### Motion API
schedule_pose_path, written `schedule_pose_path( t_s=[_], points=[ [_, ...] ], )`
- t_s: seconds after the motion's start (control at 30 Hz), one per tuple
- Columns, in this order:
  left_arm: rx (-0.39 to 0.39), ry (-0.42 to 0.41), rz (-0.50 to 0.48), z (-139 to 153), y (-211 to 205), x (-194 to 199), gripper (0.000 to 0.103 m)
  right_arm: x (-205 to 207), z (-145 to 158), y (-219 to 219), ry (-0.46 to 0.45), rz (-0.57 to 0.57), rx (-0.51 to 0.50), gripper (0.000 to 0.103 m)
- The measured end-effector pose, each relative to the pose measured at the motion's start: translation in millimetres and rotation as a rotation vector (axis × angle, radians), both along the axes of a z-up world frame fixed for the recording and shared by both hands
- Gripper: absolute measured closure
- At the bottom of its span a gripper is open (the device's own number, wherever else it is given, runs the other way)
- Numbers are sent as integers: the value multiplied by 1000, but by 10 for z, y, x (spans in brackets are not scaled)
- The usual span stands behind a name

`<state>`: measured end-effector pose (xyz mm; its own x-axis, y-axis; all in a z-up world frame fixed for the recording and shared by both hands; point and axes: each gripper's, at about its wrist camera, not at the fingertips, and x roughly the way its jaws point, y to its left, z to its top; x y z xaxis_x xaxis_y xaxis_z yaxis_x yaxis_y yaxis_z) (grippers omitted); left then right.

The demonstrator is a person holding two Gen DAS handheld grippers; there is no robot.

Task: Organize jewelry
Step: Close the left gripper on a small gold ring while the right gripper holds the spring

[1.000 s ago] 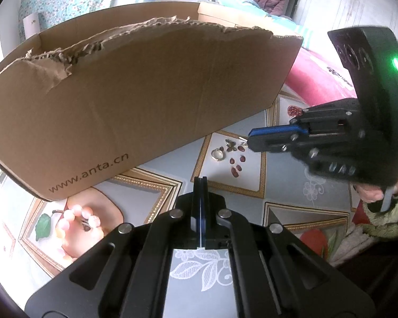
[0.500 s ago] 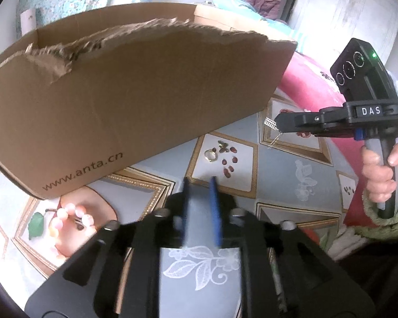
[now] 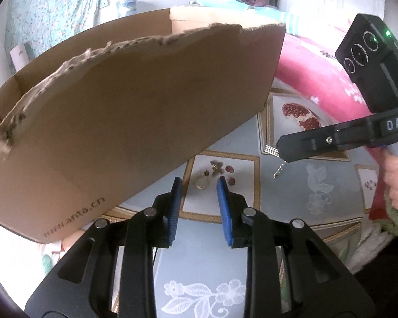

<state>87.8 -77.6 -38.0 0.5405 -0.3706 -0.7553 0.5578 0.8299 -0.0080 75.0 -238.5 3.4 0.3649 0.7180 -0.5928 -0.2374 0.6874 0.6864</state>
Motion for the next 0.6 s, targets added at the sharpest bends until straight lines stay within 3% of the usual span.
schedule_pose_path(
  t_s=[0.23,0.6],
  points=[
    [4,-7,-6,-7,-6,73,93,-14,-14,-42,-2,-8,12,99],
    [0,2,8,-11,27,-65,94,-37,7,-171,-11,-22,17,99]
  ],
)
